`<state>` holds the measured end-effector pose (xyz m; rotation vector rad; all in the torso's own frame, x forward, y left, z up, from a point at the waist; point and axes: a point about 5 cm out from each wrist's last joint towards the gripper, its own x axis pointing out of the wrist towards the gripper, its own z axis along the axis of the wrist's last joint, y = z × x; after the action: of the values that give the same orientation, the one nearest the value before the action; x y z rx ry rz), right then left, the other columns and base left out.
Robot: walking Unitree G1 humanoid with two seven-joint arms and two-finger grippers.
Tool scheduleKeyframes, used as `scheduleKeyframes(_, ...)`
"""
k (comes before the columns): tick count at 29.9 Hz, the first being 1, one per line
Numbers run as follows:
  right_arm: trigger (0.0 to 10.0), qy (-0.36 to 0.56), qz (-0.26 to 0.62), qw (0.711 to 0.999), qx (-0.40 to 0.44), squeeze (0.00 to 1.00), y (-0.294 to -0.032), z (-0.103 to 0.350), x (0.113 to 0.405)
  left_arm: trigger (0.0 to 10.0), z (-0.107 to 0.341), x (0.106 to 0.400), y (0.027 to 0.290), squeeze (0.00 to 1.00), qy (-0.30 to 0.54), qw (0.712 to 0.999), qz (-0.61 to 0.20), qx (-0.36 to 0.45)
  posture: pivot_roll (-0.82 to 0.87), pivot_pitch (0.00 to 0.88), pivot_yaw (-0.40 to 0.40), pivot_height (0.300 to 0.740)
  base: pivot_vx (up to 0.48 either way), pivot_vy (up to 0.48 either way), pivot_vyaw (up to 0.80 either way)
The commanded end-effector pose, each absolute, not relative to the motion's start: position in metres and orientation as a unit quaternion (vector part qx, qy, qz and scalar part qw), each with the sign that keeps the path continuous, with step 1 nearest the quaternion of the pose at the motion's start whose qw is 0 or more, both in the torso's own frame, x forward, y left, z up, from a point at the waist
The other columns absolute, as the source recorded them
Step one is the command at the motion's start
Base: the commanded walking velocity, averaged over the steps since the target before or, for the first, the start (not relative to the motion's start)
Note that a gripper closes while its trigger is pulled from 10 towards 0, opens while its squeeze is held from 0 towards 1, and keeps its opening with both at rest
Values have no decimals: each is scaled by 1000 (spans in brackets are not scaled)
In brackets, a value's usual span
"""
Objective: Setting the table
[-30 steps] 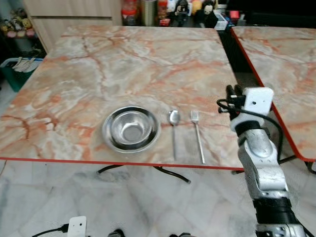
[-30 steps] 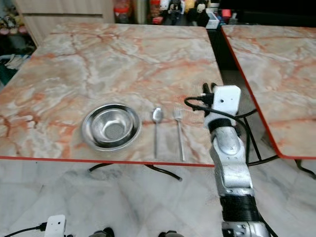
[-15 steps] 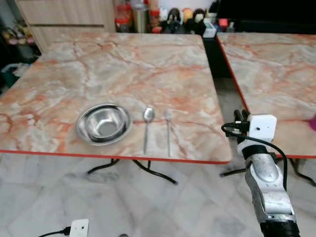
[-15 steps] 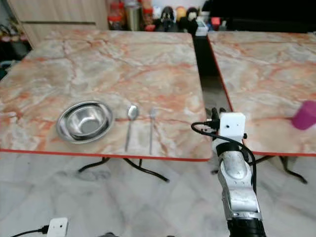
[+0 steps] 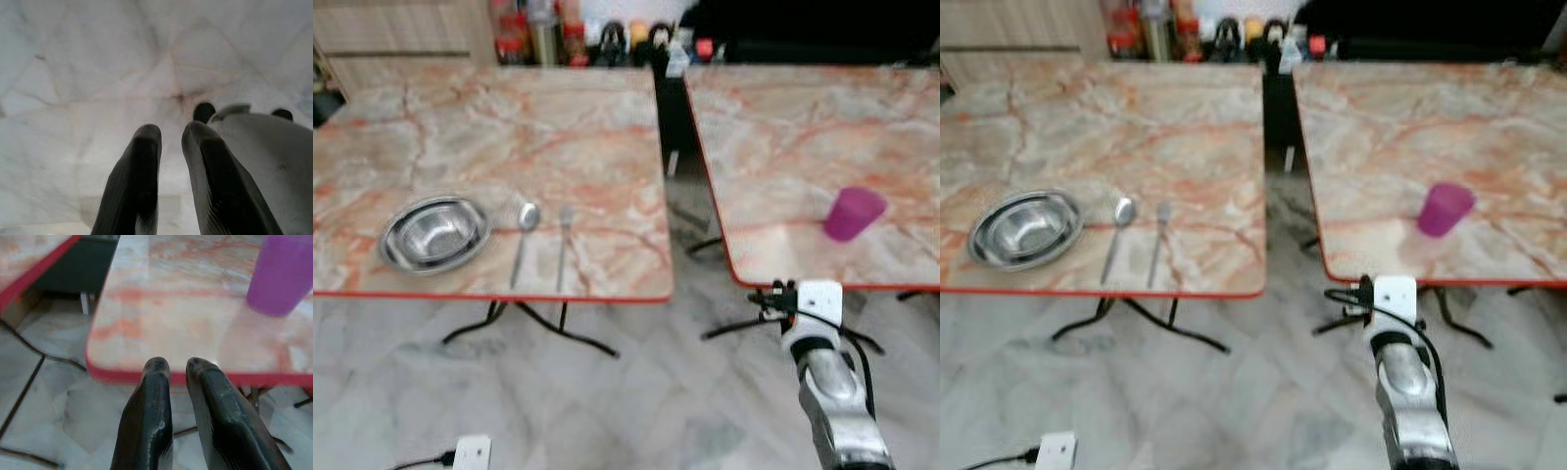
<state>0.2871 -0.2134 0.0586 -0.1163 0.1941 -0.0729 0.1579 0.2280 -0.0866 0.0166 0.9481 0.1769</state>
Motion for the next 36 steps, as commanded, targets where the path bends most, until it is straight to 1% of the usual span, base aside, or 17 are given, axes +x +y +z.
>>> scheduleKeyframes(1, 10000, 123, -42, 991, -31, 0, -216, 43, 282, 10000, -91, 148, 227, 0, 473, 877, 82, 9, -17, 147, -28, 736, 0, -379, 0)
scheduleKeyframes(8, 10000, 122, -42, 991, -28, 0, -217, 40, 283, 10000, -91, 148, 227, 0, 473, 877, 83, 9, -12, 150, -31, 736, 0, -379, 0)
scheduleKeyframes(11, 10000, 236, -80, 968, -3, 0, -231, -12, 250, 10000, -91, 148, 228, 0, 474, 877, 86, 8, -14, 163, -26, 736, 0, -345, 0)
scheduleKeyframes(12, 10000, 236, -80, 968, -3, 0, -231, -12, 250, 10000, -91, 148, 228, 0, 474, 877, 86, 8, -14, 163, -26, 736, 0, -334, 0)
scheduleKeyframes(16, 10000, 284, -75, 956, -10, 0, -229, -28, 241, 10000, -91, 149, 228, 0, 473, 877, 85, 9, -17, 163, -25, 736, 0, -330, 0)
scheduleKeyframes(19, 10000, 326, -76, 942, -9, 0, -229, -40, 232, 10000, -91, 149, 228, 0, 472, 877, 85, 8, -18, 163, -26, 736, 0, -329, 0)
scheduleKeyframes(22, 10000, 381, -76, 921, 4, 0, -228, -56, 216, 10000, -90, 150, 228, 0, 471, 878, 86, 7, -20, 161, -27, 736, 0, -328, 0)
scheduleKeyframes(27, 10000, 420, -67, 905, -4, 0, -225, -67, 202, 10000, -91, 150, 227, 0, 471, 878, 86, 6, -12, 154, -29, 736, 0, -299, 0)
scheduleKeyframes(29, 10000, 433, -77, 898, 10, 0, -223, -71, 195, 10000, -91, 149, 227, 0, 473, 877, 89, 5, -9, 149, -30, 736, 0, -244, 0)
scheduleKeyframes(34, 10000, 442, -72, 894, 17, 0, -214, -76, 190, 10000, -91, 148, 227, 0, 474, 876, 89, 6, -5, 147, -30, 736, 0, 0, 0)
scheduleKeyframes(36, 10000, 454, -52, 890, -1, 0, -207, -79, 187, 10000, -91, 148, 227, 0, 475, 875, 89, 11, -2, 146, -30, 736, 0, 0, 0)
